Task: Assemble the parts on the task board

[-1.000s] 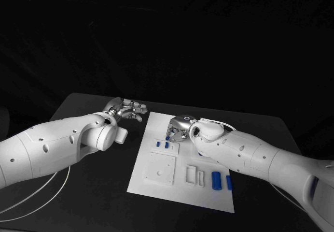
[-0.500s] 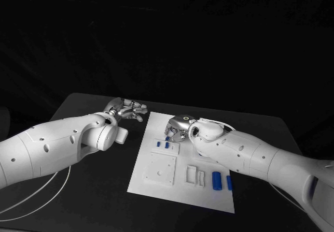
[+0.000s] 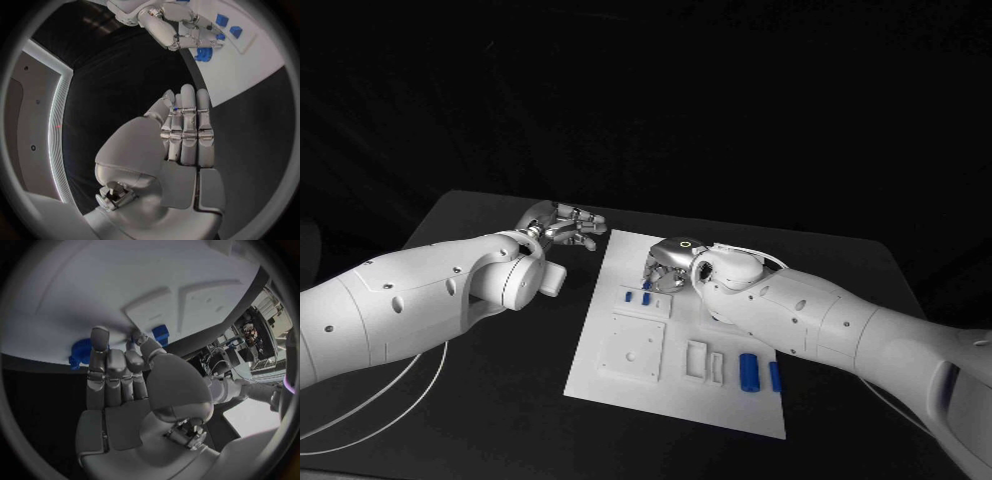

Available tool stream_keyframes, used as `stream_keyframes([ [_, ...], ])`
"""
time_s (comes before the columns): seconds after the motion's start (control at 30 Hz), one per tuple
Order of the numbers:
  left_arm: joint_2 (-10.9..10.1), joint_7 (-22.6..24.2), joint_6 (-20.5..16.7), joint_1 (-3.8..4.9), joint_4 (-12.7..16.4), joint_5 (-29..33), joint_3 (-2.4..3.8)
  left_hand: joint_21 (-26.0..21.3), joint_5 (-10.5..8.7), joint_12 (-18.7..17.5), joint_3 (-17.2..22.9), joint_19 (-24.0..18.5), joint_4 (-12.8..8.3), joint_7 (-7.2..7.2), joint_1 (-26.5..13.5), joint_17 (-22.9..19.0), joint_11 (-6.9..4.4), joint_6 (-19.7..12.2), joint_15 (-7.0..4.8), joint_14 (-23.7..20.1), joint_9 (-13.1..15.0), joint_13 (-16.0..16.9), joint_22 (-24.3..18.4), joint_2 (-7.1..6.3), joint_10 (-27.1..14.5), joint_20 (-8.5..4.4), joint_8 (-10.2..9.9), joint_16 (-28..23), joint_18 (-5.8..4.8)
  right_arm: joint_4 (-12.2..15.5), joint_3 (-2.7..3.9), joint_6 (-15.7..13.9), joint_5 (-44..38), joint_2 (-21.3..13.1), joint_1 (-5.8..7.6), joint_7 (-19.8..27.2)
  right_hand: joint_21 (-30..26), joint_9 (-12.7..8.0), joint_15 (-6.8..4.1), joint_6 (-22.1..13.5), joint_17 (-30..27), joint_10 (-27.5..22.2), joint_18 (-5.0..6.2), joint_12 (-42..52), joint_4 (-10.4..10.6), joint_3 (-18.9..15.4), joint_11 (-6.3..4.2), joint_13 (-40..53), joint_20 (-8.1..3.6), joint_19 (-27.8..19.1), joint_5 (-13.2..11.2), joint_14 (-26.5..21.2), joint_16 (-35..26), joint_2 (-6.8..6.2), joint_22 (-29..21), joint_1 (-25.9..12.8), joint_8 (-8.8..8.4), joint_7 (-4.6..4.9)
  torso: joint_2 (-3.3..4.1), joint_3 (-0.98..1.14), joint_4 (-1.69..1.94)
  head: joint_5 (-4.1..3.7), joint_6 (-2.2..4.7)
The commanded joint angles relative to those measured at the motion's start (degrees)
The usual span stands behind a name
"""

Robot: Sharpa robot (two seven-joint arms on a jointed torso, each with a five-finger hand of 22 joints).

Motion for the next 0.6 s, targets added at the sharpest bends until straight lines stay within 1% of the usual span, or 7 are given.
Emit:
stream_keyframes([
  [0.03,0.2,0.1,0.5,0.09,0.1,-0.3,0.06,-0.3,-0.10,-0.3,0.2,0.3,0.2,0.03,0.1,0.1,0.00,-0.5,-0.03,0.4,0.0,0.0,0.0,-0.06,-0.3,0.05,0.1,-0.2,-0.64,0.0,-0.43,2.9,-0.1,0.2,-0.53,1.2,-0.2,0.1,0.26,1.4,0.1,0.1,0.45,0.3,-0.1,0.8,0.07,0.1,0.24,-0.1,-0.6,0.0,0.5,0.84,0.2,0.0,0.23,-0.13,0.05,0.00,0.05,-0.11,-0.18],
  [0.1,0.1,0.0,0.5,0.09,0.1,-0.4,0.06,-0.3,-0.10,-0.3,0.2,0.3,0.2,0.03,0.1,0.1,0.00,-0.5,-0.03,0.4,0.0,0.0,0.0,-0.06,-0.3,0.05,0.1,-0.2,-0.64,0.1,-0.47,3.1,0.0,0.1,-0.53,1.4,-0.2,0.2,0.18,2.3,0.1,0.1,0.36,0.5,0.0,1.4,-0.05,0.2,0.18,-0.1,-1.0,0.0,0.5,1.36,0.3,-0.2,0.27,-0.34,0.06,0.00,0.04,-0.14,-0.19],
  [0.17,0.1,0.0,0.5,0.09,0.0,-0.5,0.06,-0.2,-0.03,-0.3,0.2,0.3,0.1,0.04,0.1,0.1,-0.01,-0.5,-0.03,0.4,0.0,0.0,0.0,-0.08,-0.3,0.04,0.1,-0.2,-0.63,0.1,-0.50,3.2,0.1,0.1,-0.54,1.5,-0.2,0.2,0.13,2.6,0.1,0.1,0.28,0.5,-0.1,1.9,-0.08,0.2,0.10,-0.1,-1.1,0.0,0.6,1.50,0.5,-0.5,0.23,-0.38,0.01,-0.02,0.02,-0.15,-0.25],
  [0.33,0.1,0.0,0.6,0.09,0.0,-0.6,0.06,-0.2,-0.03,-0.3,0.2,0.3,0.1,0.04,0.1,0.1,-0.01,-0.5,-0.03,0.4,0.0,0.0,0.0,-0.08,-0.3,0.04,0.1,-0.2,-0.63,0.1,-0.54,3.0,0.3,0.0,-0.54,1.4,-0.2,0.2,0.10,2.7,0.2,0.1,0.23,0.6,0.0,2.0,-0.12,0.3,0.05,-0.1,-1.1,0.0,0.7,1.55,0.6,-0.8,0.23,-0.45,-0.01,-0.03,-0.03,-0.15,-0.29],
  [0.47,0.1,-0.1,0.6,0.09,-0.1,-0.6,0.06,-0.2,-0.03,-0.3,0.2,0.3,0.1,0.04,0.1,0.1,-0.01,-0.5,-0.03,0.4,0.0,0.0,0.0,-0.08,-0.3,0.04,0.1,-0.2,-0.63,0.1,-0.55,2.4,0.2,-0.2,-0.54,0.7,-0.2,0.2,0.08,2.8,0.2,0.2,0.20,0.7,0.2,1.9,-0.16,0.3,0.03,0.0,-0.9,0.1,0.8,1.49,0.7,-1.1,0.24,-0.55,-0.04,-0.03,-0.02,-0.18,-0.31],
  [0.6,0.1,-0.1,0.6,0.09,-0.3,-0.6,0.06,-0.2,-0.03,-0.3,0.2,0.3,0.1,0.04,0.1,0.1,-0.01,-0.5,-0.03,0.4,0.0,0.0,0.0,-0.08,-0.3,0.04,0.1,-0.2,-0.63,-0.1,-0.55,1.2,-0.2,-0.3,-0.54,-0.2,-0.2,0.2,0.03,2.9,0.3,0.3,0.19,0.7,0.4,1.4,-0.28,0.3,-0.01,0.2,0.3,0.2,0.9,1.30,0.7,-1.5,0.24,-0.65,-0.06,-0.01,0.04,-0.24,-0.37],
])
